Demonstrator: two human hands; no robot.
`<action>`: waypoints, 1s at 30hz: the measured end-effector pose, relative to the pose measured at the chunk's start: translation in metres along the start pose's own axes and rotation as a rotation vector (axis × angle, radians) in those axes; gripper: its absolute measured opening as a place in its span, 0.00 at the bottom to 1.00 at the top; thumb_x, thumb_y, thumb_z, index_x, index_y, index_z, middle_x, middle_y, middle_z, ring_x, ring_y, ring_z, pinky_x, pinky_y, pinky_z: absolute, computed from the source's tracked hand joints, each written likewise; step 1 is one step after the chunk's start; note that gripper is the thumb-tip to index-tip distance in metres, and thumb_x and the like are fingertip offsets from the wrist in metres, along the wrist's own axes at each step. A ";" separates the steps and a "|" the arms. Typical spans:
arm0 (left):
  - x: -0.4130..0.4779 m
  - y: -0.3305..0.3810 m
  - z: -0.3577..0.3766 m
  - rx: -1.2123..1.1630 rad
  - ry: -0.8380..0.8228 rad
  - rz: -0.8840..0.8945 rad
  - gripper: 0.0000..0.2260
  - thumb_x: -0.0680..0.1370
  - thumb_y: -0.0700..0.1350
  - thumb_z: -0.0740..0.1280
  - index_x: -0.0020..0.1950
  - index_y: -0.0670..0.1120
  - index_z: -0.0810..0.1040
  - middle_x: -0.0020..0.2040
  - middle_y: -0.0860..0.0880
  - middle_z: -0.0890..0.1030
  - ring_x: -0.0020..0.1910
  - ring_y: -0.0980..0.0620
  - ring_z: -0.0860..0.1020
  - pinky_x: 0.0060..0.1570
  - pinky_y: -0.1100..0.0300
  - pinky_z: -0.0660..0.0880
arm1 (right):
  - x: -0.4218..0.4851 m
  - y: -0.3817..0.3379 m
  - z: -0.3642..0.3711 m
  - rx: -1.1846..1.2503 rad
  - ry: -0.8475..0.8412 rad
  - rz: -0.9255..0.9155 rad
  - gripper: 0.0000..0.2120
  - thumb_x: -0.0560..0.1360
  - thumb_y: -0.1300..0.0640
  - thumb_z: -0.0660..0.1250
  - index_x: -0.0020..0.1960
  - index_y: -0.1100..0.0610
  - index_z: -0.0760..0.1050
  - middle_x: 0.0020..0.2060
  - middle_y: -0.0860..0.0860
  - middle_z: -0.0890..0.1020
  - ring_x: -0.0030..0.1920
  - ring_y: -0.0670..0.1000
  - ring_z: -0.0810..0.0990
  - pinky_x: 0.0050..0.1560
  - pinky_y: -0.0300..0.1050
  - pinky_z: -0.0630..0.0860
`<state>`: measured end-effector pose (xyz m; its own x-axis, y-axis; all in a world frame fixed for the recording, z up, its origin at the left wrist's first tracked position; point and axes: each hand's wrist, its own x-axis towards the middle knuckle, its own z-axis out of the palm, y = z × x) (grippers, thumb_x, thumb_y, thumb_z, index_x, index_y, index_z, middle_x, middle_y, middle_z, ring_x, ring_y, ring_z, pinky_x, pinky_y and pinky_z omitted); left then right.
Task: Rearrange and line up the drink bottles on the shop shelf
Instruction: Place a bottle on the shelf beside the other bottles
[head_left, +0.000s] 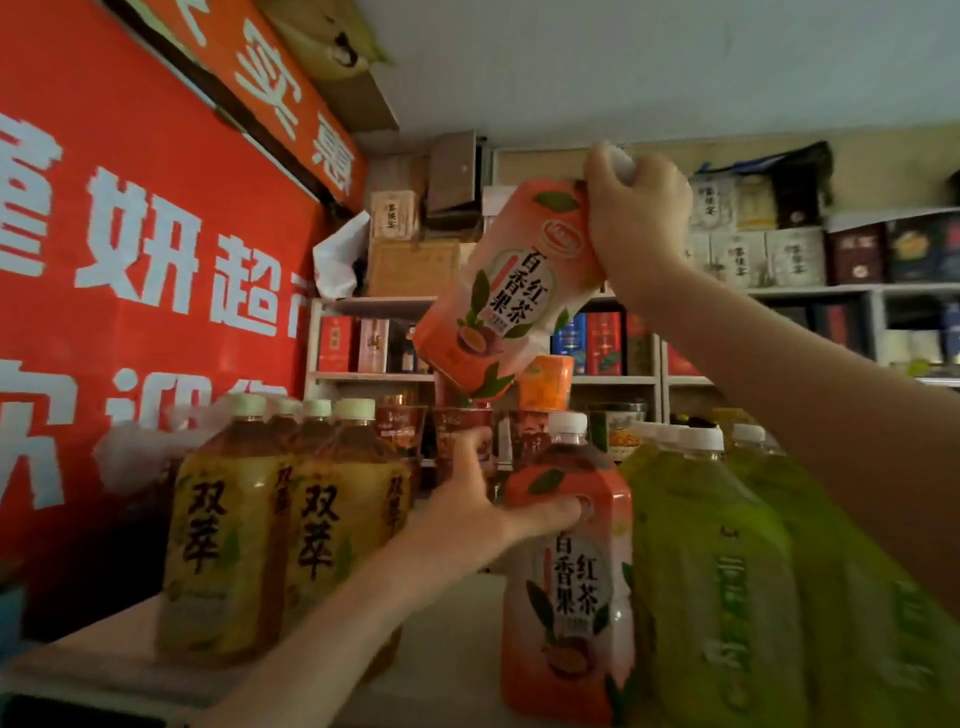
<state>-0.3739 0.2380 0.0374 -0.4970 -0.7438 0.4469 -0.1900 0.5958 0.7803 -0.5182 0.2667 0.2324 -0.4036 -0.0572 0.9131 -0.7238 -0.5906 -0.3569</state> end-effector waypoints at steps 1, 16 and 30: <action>0.006 -0.005 0.004 0.011 -0.052 -0.004 0.49 0.55 0.68 0.76 0.68 0.65 0.51 0.59 0.63 0.73 0.59 0.58 0.73 0.64 0.49 0.70 | -0.001 0.004 0.003 -0.017 0.030 0.003 0.16 0.76 0.45 0.59 0.37 0.55 0.68 0.31 0.43 0.68 0.30 0.39 0.66 0.27 0.34 0.61; 0.042 -0.021 0.000 -0.009 -0.291 0.172 0.20 0.61 0.55 0.80 0.49 0.51 0.80 0.42 0.58 0.84 0.43 0.63 0.81 0.41 0.68 0.77 | -0.014 0.079 0.059 -0.436 -0.048 -0.012 0.19 0.79 0.44 0.56 0.54 0.61 0.69 0.32 0.43 0.67 0.31 0.41 0.68 0.28 0.37 0.66; 0.098 -0.031 0.017 -0.719 -0.015 -0.194 0.32 0.77 0.65 0.58 0.77 0.53 0.57 0.71 0.41 0.68 0.67 0.40 0.70 0.65 0.40 0.67 | -0.038 0.133 0.060 -0.741 -0.906 0.033 0.18 0.80 0.54 0.57 0.31 0.55 0.61 0.28 0.49 0.66 0.29 0.47 0.66 0.25 0.34 0.64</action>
<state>-0.4311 0.1520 0.0495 -0.5232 -0.8081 0.2705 0.3230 0.1056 0.9405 -0.5660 0.1419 0.1620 -0.0981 -0.7931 0.6011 -0.9904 0.0185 -0.1372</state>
